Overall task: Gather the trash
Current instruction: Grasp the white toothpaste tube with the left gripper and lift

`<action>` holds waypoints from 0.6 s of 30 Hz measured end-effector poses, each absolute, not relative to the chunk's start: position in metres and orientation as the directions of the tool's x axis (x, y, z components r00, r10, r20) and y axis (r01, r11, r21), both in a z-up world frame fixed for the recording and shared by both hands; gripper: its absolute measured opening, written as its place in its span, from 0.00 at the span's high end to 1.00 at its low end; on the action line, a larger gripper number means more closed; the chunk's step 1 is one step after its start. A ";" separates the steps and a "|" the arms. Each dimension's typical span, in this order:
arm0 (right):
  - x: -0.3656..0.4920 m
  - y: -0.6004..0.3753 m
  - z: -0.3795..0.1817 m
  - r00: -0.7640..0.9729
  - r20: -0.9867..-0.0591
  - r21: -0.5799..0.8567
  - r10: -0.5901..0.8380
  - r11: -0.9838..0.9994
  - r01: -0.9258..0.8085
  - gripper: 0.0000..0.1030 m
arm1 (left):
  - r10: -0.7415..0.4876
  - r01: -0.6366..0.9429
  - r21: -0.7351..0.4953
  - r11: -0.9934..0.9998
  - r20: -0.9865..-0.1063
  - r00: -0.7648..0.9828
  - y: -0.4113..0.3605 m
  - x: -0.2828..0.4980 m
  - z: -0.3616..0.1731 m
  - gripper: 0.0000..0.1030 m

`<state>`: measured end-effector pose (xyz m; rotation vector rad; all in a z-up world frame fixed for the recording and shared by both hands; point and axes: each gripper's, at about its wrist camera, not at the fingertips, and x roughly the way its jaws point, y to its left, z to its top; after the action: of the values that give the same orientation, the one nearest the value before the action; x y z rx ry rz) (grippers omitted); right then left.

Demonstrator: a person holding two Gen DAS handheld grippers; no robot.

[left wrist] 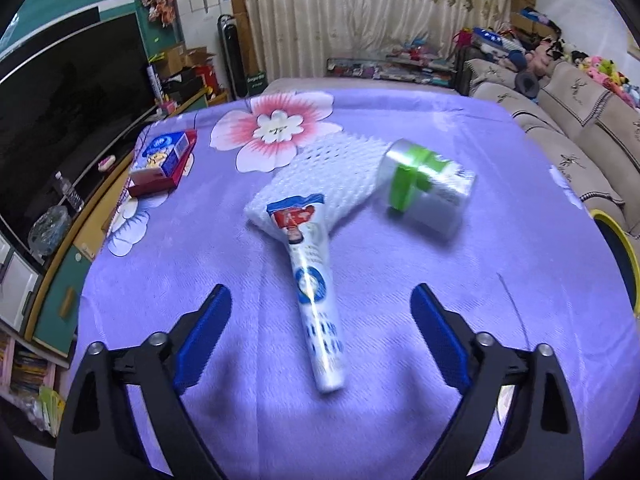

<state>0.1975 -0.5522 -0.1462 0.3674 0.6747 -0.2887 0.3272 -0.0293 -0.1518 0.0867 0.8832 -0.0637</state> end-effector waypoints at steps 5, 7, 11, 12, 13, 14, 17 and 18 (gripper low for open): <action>0.197 -0.549 -0.147 0.744 -0.656 0.238 -0.131 0.898 0.369 0.46 | -0.027 0.054 0.006 0.999 -0.807 0.589 -0.019 0.350 -0.167 0.35; 0.196 -0.549 -0.147 0.743 -0.657 0.238 -0.131 0.899 0.368 0.46 | -0.022 0.046 0.005 0.999 -0.815 0.579 -0.017 0.355 -0.172 0.43; 0.195 -0.550 -0.146 0.744 -0.655 0.241 -0.131 0.897 0.370 0.46 | -0.018 0.045 0.010 0.999 -0.817 0.577 -0.015 0.355 -0.175 0.59; 0.195 -0.550 -0.146 0.745 -0.654 0.242 -0.131 0.897 0.370 0.46 | -0.026 0.047 0.002 0.999 -0.817 0.576 -0.014 0.354 -0.174 0.64; 0.194 -0.550 -0.146 0.745 -0.654 0.242 -0.130 0.897 0.369 0.46 | -0.032 0.047 -0.006 0.999 -0.817 0.576 -0.014 0.352 -0.173 0.66; 0.194 -0.549 -0.145 0.746 -0.653 0.243 -0.128 0.898 0.367 0.46 | -0.037 0.048 -0.011 0.999 -0.815 0.578 -0.014 0.350 -0.171 0.71; 0.194 -0.547 -0.143 0.750 -0.650 0.246 -0.120 0.901 0.358 0.46 | -0.053 0.060 -0.023 0.998 -0.812 0.581 -0.015 0.342 -0.167 0.78; 0.194 -0.547 -0.143 0.751 -0.650 0.247 -0.119 0.901 0.356 0.46 | -0.057 0.066 -0.023 0.998 -0.810 0.584 -0.016 0.338 -0.165 0.79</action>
<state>0.1935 -0.5470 -0.1427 0.3714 0.6752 -0.2662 0.3381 -0.0165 -0.1646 0.0097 0.9448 -0.0716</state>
